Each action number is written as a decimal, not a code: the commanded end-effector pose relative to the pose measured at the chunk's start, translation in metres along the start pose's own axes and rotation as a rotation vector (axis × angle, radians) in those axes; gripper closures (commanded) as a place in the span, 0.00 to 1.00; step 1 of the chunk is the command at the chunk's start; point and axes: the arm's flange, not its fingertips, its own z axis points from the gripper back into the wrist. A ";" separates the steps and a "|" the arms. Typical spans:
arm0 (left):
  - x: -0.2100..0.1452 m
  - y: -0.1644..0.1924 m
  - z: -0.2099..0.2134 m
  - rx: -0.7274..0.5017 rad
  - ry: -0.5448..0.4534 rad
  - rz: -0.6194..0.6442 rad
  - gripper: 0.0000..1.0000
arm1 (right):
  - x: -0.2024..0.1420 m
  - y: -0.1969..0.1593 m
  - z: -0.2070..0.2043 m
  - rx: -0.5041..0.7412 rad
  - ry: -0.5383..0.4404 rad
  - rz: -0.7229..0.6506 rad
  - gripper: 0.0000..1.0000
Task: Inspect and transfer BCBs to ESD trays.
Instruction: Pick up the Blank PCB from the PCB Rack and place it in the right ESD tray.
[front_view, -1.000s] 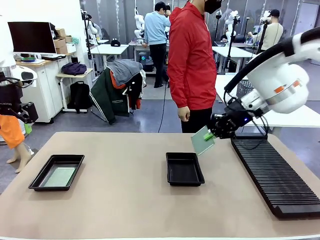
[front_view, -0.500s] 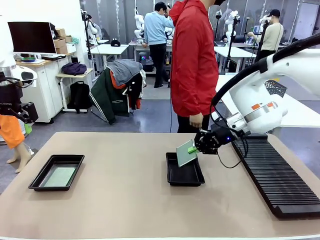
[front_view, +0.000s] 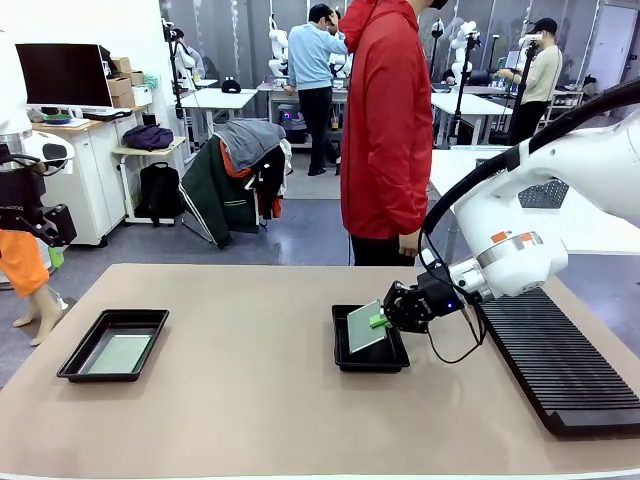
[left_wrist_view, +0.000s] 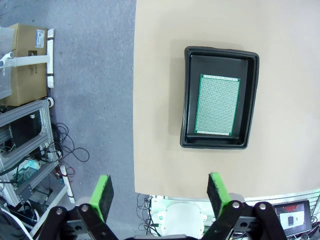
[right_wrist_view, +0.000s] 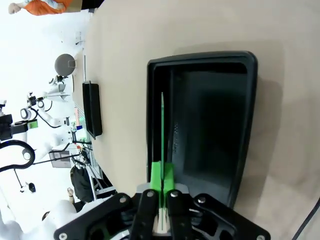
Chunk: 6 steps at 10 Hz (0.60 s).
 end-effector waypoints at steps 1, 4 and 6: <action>-0.001 0.000 -0.001 0.005 0.001 0.001 0.00 | -0.011 -0.002 -0.013 -0.014 -0.055 0.019 0.98; -0.001 0.000 -0.001 0.005 0.001 0.001 0.00 | -0.015 0.001 -0.023 -0.049 -0.049 0.017 0.98; -0.001 0.000 -0.001 0.005 0.001 0.001 0.00 | -0.013 0.003 -0.026 -0.063 -0.043 0.018 0.98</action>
